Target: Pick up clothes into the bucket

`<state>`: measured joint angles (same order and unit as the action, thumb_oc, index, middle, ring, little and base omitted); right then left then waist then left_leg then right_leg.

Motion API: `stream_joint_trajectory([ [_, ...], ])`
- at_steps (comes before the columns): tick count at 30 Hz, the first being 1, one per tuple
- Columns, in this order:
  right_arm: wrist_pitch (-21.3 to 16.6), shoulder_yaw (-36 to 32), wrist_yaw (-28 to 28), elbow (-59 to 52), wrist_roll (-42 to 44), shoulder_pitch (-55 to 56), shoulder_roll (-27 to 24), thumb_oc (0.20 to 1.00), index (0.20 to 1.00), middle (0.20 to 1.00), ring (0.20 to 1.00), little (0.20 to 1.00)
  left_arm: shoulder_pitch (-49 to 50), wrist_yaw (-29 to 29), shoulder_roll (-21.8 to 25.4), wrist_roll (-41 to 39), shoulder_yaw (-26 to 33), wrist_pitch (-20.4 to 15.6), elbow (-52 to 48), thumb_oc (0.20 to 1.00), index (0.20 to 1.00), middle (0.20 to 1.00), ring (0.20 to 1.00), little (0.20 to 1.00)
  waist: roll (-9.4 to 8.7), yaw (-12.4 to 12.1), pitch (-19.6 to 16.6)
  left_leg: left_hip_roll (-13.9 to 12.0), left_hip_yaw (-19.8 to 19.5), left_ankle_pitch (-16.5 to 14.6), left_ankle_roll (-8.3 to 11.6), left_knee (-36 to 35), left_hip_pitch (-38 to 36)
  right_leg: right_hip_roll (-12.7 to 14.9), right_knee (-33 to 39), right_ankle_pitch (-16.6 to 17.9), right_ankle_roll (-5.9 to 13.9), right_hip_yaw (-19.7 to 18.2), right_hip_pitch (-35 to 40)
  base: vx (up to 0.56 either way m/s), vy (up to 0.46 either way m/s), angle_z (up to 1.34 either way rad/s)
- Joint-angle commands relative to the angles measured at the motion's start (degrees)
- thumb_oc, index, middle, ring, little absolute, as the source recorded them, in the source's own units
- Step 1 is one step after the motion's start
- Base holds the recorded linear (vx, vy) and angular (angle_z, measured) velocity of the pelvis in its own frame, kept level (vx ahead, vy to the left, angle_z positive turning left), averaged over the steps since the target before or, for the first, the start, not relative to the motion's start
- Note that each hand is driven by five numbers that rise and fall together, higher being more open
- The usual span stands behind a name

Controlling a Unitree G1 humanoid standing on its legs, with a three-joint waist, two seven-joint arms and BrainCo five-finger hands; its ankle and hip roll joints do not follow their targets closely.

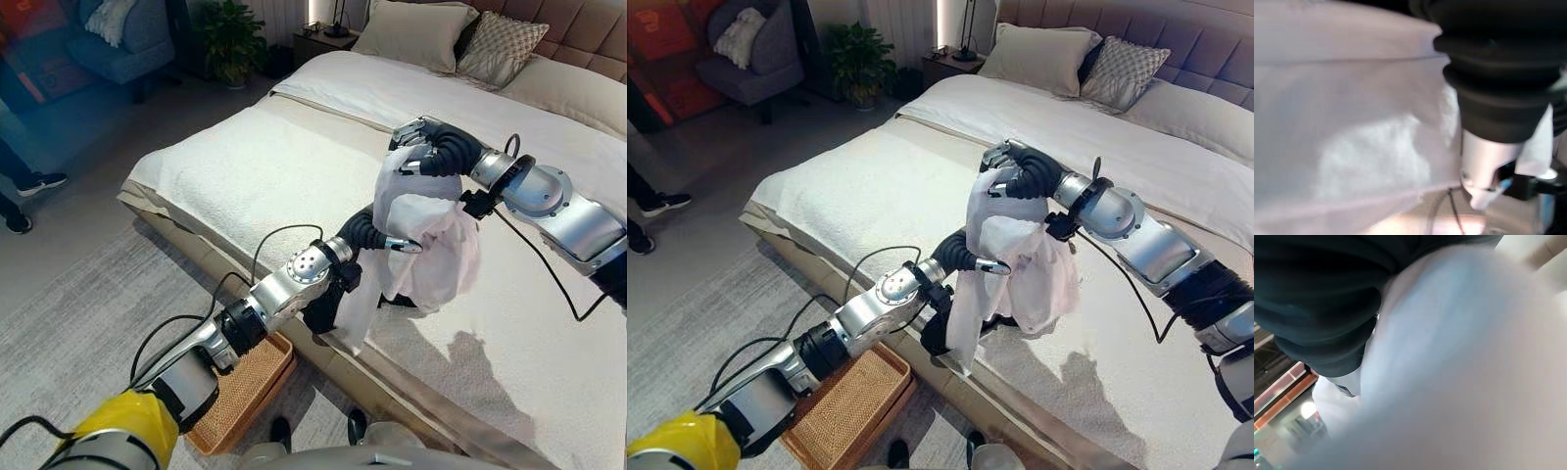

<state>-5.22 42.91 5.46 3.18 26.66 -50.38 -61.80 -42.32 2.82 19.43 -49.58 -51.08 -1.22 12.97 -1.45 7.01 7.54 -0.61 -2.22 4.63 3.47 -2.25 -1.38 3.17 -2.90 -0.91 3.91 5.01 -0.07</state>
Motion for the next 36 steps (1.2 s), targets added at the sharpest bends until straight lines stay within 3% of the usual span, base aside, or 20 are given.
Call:
stream_joint_trajectory([
  [1,-4.52,-1.35,-1.81,-4.55,5.86,-6.23,2.92,0.200,0.200,0.200,0.200,0.200,-2.60,5.46,-1.48,-7.53,-7.96,1.85,-0.11,1.000,1.000,1.000,1.000,1.000,-3.46,-0.56,-3.53,0.74,0.24,-6.68,0.25,5.76,1.24,3.59,-0.54,0.82,4.27,-0.80,0.08,0.00,0.000,0.00],
  [2,-4.57,-0.83,-1.71,-4.71,5.71,-6.49,3.22,0.200,0.200,0.200,0.200,0.200,-2.33,6.11,-1.00,-9.29,-8.57,2.47,-0.71,0.818,0.818,0.818,0.818,0.818,-3.42,-0.54,-3.55,0.77,0.21,-6.62,0.25,5.66,1.22,3.58,-0.46,0.84,4.27,-0.76,0.09,0.00,0.000,0.00],
  [3,-4.56,-0.79,-1.71,-4.50,5.87,-5.77,3.63,0.200,0.200,0.200,0.200,0.200,-2.09,6.06,0.87,-9.30,-8.40,1.84,-0.99,0.200,0.200,0.200,0.200,0.200,-3.37,-0.63,-3.59,0.76,0.09,-6.53,0.27,5.52,1.14,3.63,-0.47,0.83,4.27,-0.78,0.17,0.00,0.000,0.00],
  [11,-5.17,-4.15,-2.17,-5.09,4.05,-1.58,3.68,0.200,0.200,0.200,0.200,0.200,3.28,5.46,2.91,-6.54,-3.67,0.35,0.38,0.200,0.200,0.200,0.200,0.200,-3.60,-1.16,-3.49,1.02,-0.08,-6.62,0.16,5.51,1.19,3.87,-0.61,0.70,4.22,-0.68,0.26,0.00,0.000,0.00],
  [12,-5.26,-7.07,-2.63,-6.01,3.41,1.45,3.40,0.511,0.511,0.511,0.511,0.511,6.08,4.59,3.54,-4.41,-1.01,-0.34,0.54,0.200,0.200,0.200,0.200,0.200,-3.62,-1.47,-3.32,1.13,-0.16,-6.72,0.06,5.76,1.41,3.95,-0.64,0.65,4.19,-0.57,0.26,0.00,0.000,0.00],
  [13,-5.22,-7.23,-2.63,-6.11,3.38,1.66,3.39,0.934,0.934,0.934,0.934,0.934,6.11,4.59,3.54,-4.38,-1.08,-0.35,0.54,0.200,0.200,0.200,0.200,0.200,-3.67,-1.50,-3.36,1.14,-0.17,-6.74,0.06,5.78,1.43,3.96,-0.64,0.64,4.19,-0.56,0.26,0.00,0.000,0.00],
  [14,-4.90,-10.23,-2.92,-6.63,2.42,4.73,2.87,1.000,1.000,1.000,1.000,1.000,8.87,3.83,4.25,-1.95,1.20,-0.73,0.44,0.200,0.200,0.200,0.200,0.200,-3.64,-1.75,-3.00,1.24,-0.39,-6.79,-0.07,6.00,1.71,4.04,-0.74,0.58,4.13,-0.45,0.18,0.00,0.000,0.00],
  [19,-4.76,-16.79,-3.67,-7.15,1.97,11.20,1.97,1.000,1.000,1.000,1.000,1.000,13.90,3.45,6.70,0.29,4.92,-1.21,-1.20,0.200,0.200,0.200,0.200,0.200,-3.78,-2.42,-2.38,1.41,-0.70,-6.91,-0.25,6.39,2.19,4.18,-0.95,0.52,4.07,-0.19,-0.07,-0.01,0.004,0.03],
  [22,-4.84,-26.31,-4.52,-6.60,2.18,21.65,3.55,1.000,1.000,1.000,1.000,1.000,22.53,3.15,10.59,1.95,12.01,-1.74,-4.25,0.200,0.200,0.200,0.200,0.200,-3.80,-3.36,-1.28,1.67,-1.21,-6.95,-0.45,6.72,3.08,4.38,-0.94,0.60,4.08,0.28,-0.52,-0.02,0.003,0.10],
  [25,-4.53,-33.97,-4.55,-4.68,2.15,31.35,8.37,1.000,1.000,1.000,1.000,1.000,31.87,3.16,13.75,2.67,22.08,-2.53,-7.51,0.200,0.200,0.200,0.200,0.200,-3.71,-4.39,-0.09,1.93,-1.54,-6.95,-0.63,7.32,4.29,4.50,-0.99,0.67,4.09,0.44,-1.30,-0.03,-0.002,0.09],
  [26,-4.50,-34.05,-4.55,-4.77,2.12,31.49,8.43,1.000,1.000,1.000,1.000,1.000,31.95,3.16,13.82,2.67,22.07,-2.51,-7.57,0.200,0.200,0.200,0.200,0.200,-3.76,-4.39,-0.14,1.93,-1.54,-6.97,-0.63,7.34,4.31,4.51,-1.00,0.65,4.09,0.45,-1.30,-0.02,-0.002,0.03],
  [28,-4.09,-39.21,-4.36,-2.36,1.69,38.42,13.85,1.000,1.000,1.000,1.000,1.000,38.74,2.89,15.27,3.24,31.84,-4.00,-9.76,0.200,0.200,0.200,0.200,0.200,-3.70,-5.15,0.71,2.06,-1.75,-6.99,-0.77,7.89,5.16,4.61,-1.05,0.66,4.04,0.65,-1.72,-0.02,-0.001,0.06],
  [29,-4.07,-39.21,-4.36,-2.42,1.66,38.50,13.92,1.000,1.000,1.000,1.000,1.000,38.86,2.89,15.33,3.25,31.88,-3.97,-9.85,0.200,0.200,0.200,0.200,0.200,-3.75,-5.12,0.66,2.06,-1.76,-7.02,-0.77,7.92,5.16,4.61,-1.06,0.64,4.04,0.65,-1.71,-0.02,0.001,0.07],
  [30,-3.82,-42.27,-4.86,0.14,0.64,42.25,18.59,1.000,1.000,1.000,1.000,1.000,42.17,2.50,15.47,4.86,37.86,-5.09,-10.34,0.200,0.200,0.200,0.200,0.200,-3.57,-5.57,1.20,2.23,-2.06,-7.05,-0.89,8.24,5.60,4.65,-1.07,0.62,3.97,0.78,-1.92,0.00,0.000,0.07],
  [31,-3.80,-42.27,-4.87,0.08,0.61,42.32,18.66,1.000,1.000,1.000,1.000,1.000,42.27,2.49,15.53,4.87,37.89,-5.07,-10.41,0.200,0.200,0.200,0.200,0.200,-3.63,-5.54,1.16,2.24,-2.08,-7.08,-0.89,8.28,5.61,4.66,-1.09,0.59,3.97,0.79,-1.91,-0.01,0.004,0.10],
  [32,-3.72,-43.42,-5.03,1.75,0.32,43.72,21.25,1.000,1.000,1.000,1.000,1.000,43.55,1.91,15.20,5.95,40.32,-5.77,-10.57,0.200,0.200,0.200,0.200,0.200,-3.51,-5.66,1.37,2.31,-2.18,-7.07,-0.94,8.37,5.86,4.67,-1.14,0.55,3.91,0.85,-2.05,-0.03,0.018,0.10],
  [33,-3.78,-45.85,-6.44,5.95,-0.88,46.69,26.72,1.000,1.000,1.000,1.000,1.000,45.33,0.08,13.76,8.56,46.52,-7.36,-10.75,0.200,0.200,0.200,0.200,0.200,-3.21,-5.94,2.07,2.48,-2.45,-7.06,-1.04,8.73,6.50,4.74,-1.36,0.48,3.84,0.82,-2.54,-0.03,0.018,0.10],
  [34,-3.79,-45.78,-6.47,5.93,-0.92,46.70,26.79,1.000,1.000,1.000,1.000,1.000,45.45,0.05,13.80,8.60,46.59,-7.33,-10.84,0.200,0.200,0.200,0.200,0.200,-3.27,-5.88,2.05,2.48,-2.46,-7.12,-1.04,8.80,6.51,4.74,-1.41,0.43,3.84,0.83,-2.53,-0.06,0.029,0.10],
  [36,-3.99,-48.05,-8.45,14.37,-1.37,49.55,33.86,1.000,1.000,1.000,1.000,1.000,46.90,-3.41,10.88,12.34,53.43,-9.59,-10.42,0.200,0.200,0.200,0.200,0.200,-2.97,-6.00,3.51,2.57,-2.57,-7.36,-1.09,9.58,7.41,4.71,-2.18,0.12,3.63,0.82,-3.33,-0.06,0.028,0.10],
])
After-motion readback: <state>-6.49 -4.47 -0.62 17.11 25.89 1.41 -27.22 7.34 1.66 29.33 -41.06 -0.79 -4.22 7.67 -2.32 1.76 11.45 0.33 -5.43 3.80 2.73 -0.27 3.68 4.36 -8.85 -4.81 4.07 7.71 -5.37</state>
